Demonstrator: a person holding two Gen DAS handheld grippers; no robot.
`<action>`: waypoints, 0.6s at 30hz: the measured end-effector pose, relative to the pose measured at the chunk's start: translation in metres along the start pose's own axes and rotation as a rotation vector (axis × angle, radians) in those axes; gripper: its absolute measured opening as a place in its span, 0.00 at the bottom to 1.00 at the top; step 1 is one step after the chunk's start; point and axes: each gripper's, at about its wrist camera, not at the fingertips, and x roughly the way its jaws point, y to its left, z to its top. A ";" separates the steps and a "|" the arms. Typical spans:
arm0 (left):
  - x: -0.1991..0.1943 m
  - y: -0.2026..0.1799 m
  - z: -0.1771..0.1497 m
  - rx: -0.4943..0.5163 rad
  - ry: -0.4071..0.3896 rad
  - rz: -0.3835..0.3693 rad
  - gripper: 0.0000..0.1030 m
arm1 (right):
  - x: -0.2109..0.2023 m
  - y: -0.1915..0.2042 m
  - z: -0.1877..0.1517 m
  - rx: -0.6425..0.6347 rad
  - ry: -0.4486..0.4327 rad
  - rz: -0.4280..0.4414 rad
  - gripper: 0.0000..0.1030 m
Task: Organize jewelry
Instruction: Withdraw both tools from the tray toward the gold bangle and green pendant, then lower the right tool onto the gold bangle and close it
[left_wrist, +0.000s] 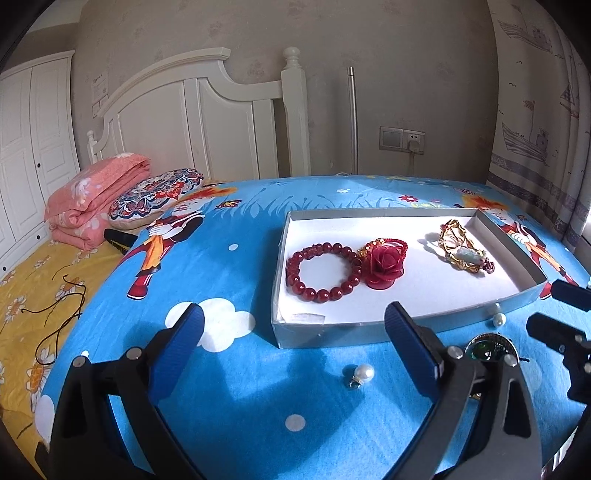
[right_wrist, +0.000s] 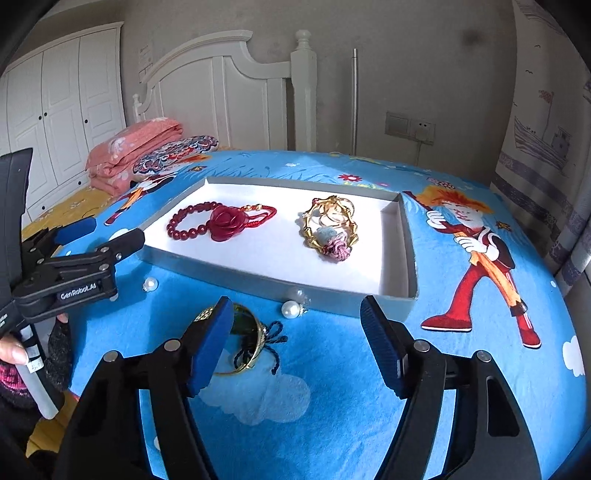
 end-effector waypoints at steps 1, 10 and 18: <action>0.002 0.003 0.001 -0.017 0.009 -0.011 0.92 | 0.001 0.003 -0.004 -0.003 0.012 0.010 0.66; 0.001 0.004 -0.001 -0.027 0.007 -0.010 0.92 | 0.014 0.009 -0.017 0.022 0.070 0.009 0.38; -0.025 0.020 -0.015 -0.143 0.016 -0.011 0.91 | 0.016 0.016 -0.016 0.008 0.071 -0.002 0.24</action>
